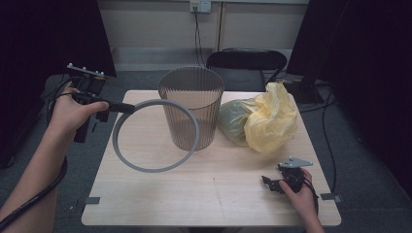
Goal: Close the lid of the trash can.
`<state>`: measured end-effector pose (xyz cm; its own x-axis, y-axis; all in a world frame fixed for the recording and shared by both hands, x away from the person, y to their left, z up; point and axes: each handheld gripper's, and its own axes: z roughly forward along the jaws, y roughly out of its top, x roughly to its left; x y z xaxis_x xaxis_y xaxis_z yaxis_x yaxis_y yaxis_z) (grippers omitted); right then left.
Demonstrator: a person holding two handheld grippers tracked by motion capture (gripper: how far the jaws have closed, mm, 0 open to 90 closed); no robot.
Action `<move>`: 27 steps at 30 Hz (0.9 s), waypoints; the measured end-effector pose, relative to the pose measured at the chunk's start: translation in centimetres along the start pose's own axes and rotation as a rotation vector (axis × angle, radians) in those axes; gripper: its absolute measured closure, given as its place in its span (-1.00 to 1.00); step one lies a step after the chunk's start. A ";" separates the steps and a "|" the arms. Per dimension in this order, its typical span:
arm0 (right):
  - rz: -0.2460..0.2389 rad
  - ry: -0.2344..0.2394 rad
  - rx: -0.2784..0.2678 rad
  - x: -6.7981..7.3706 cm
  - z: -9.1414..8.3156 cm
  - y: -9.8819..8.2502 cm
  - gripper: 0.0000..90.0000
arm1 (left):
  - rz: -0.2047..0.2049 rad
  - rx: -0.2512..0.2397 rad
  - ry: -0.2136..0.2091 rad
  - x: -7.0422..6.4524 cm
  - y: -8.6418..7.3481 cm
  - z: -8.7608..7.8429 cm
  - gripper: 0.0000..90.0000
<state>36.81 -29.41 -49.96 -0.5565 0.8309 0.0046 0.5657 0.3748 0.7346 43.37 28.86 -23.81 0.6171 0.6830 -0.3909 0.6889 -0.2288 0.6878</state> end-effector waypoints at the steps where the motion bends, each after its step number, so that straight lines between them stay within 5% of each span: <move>1: 0.000 0.000 0.000 0.0 0.0 0.0 -0.68 | -0.001 -0.001 0.005 0.0 0.2 0.0 0.87; 27: 0.000 0.001 0.000 0.0 0.0 0.0 -0.69 | -0.061 -0.001 0.040 2.1 4.6 2.9 0.87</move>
<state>36.82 -29.42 -49.96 -0.5568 0.8306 0.0051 0.5656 0.3746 0.7347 48.94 27.26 -23.24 0.5588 0.7224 -0.4073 0.7241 -0.1857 0.6642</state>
